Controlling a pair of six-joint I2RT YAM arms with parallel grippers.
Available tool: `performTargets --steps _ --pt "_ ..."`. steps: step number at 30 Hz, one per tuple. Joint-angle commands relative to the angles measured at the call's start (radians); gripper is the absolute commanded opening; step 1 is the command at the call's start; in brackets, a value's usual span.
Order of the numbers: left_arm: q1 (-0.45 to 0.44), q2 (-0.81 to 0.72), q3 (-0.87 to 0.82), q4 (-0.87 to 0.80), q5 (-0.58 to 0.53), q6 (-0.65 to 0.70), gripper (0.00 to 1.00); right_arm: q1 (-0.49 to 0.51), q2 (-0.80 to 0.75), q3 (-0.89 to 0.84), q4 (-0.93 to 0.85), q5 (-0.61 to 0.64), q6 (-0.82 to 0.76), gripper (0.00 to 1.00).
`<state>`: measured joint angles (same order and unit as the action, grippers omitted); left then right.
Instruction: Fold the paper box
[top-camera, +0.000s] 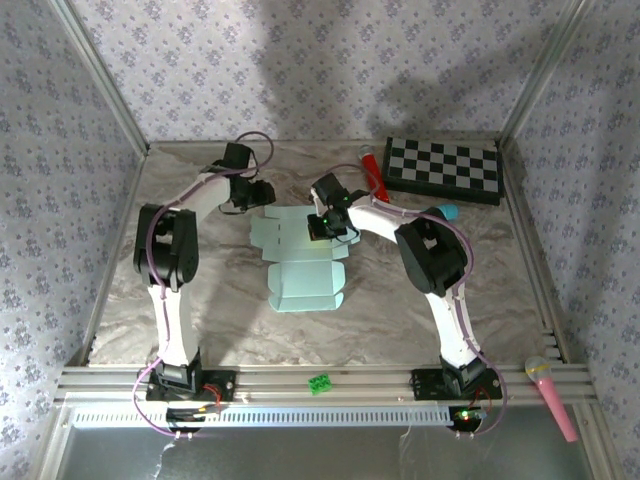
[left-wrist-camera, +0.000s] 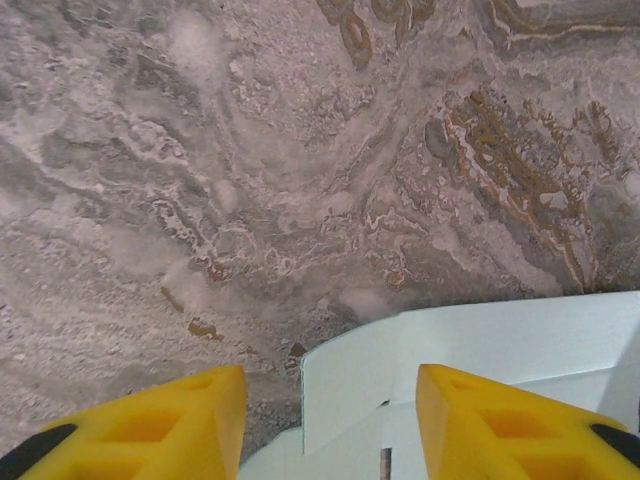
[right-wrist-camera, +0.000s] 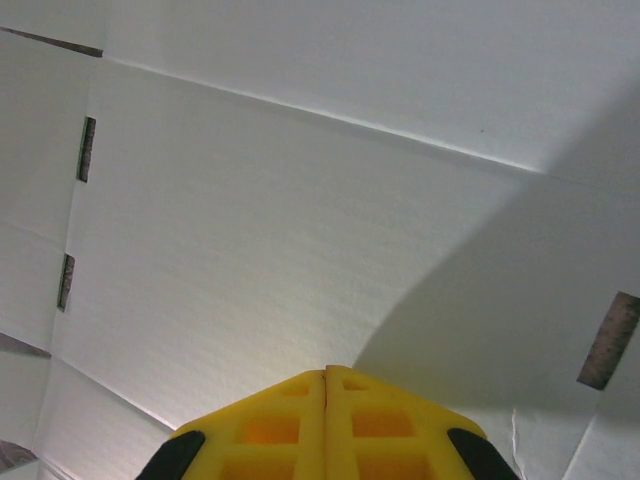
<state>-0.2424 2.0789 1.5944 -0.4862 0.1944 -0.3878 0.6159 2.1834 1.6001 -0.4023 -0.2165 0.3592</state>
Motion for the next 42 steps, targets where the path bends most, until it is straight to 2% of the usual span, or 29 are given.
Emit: performTargets --steps 1,6,12,17,24,30,38,42 --pt "0.001 0.042 0.056 -0.068 0.039 0.024 0.45 0.006 0.029 -0.008 0.002 0.010 0.022 0.06" --pt "-0.001 0.058 0.066 -0.085 0.061 0.028 0.43 0.005 0.029 -0.011 0.002 0.010 0.025 0.06" --pt "-0.005 0.079 0.090 -0.118 0.083 0.046 0.36 0.005 0.032 -0.012 0.006 0.010 0.031 0.06" --pt "-0.004 0.082 0.091 -0.125 0.047 0.034 0.37 0.005 0.033 -0.014 0.008 0.005 0.033 0.06" --pt "-0.008 0.087 0.113 -0.137 0.076 0.049 0.38 0.005 0.033 -0.014 0.009 0.004 0.034 0.06" --pt "-0.014 0.072 0.118 -0.138 0.098 0.064 0.33 0.005 0.036 -0.014 0.009 0.005 0.034 0.05" --pt "-0.032 0.054 0.132 -0.141 0.112 0.078 0.32 0.005 0.040 -0.019 0.013 0.000 0.037 0.05" --pt "-0.047 0.061 0.139 -0.142 0.136 0.087 0.28 0.006 0.044 -0.016 0.009 -0.002 0.035 0.05"
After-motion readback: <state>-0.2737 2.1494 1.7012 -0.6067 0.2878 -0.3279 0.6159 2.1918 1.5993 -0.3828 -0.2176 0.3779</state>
